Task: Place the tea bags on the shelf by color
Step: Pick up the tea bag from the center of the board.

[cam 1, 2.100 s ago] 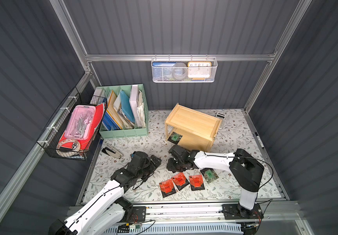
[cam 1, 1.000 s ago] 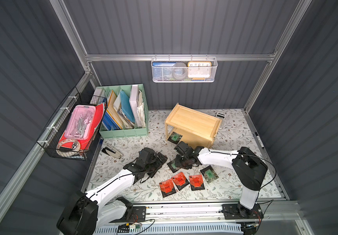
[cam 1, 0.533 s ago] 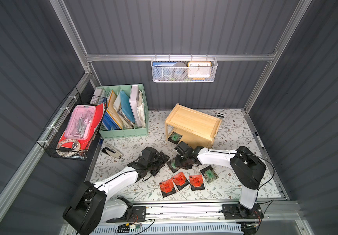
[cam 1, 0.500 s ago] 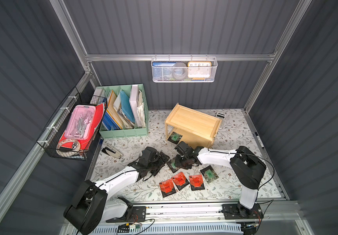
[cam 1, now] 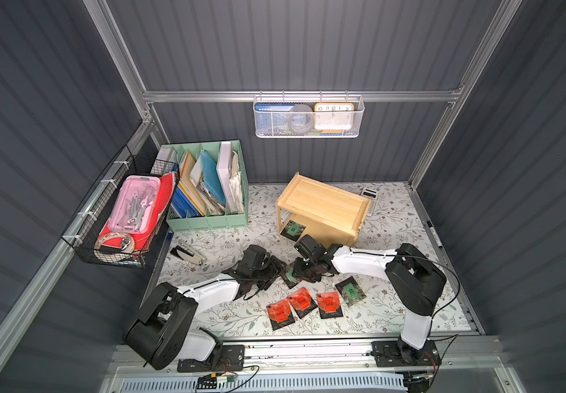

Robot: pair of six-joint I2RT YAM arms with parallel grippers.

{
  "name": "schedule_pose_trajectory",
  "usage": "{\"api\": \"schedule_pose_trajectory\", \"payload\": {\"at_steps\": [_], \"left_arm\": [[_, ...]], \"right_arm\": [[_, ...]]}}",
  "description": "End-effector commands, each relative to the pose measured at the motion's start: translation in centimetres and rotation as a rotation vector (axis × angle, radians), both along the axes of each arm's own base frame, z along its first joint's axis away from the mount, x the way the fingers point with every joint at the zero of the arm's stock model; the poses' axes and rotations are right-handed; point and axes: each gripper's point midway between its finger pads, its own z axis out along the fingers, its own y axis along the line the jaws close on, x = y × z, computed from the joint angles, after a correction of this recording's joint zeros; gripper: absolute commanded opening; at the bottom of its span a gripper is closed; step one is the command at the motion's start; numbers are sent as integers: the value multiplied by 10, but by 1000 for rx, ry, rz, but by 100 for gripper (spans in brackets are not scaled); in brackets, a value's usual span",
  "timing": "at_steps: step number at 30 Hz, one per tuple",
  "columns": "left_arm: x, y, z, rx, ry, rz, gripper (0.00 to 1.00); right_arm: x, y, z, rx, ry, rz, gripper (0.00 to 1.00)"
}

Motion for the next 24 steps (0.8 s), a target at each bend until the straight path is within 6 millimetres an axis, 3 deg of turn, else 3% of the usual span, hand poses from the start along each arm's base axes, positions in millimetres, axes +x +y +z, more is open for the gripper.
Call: {"api": "schedule_pose_trajectory", "payload": {"at_steps": [1, 24], "left_arm": [[-2, -3, -6, -5, -13, -27, 67], [-1, -16, -22, -82, -17, -55, 40]], "right_arm": [[-12, -15, -21, -59, 56, 9, 40], [-9, -18, -23, -50, 75, 5, 40]]}}
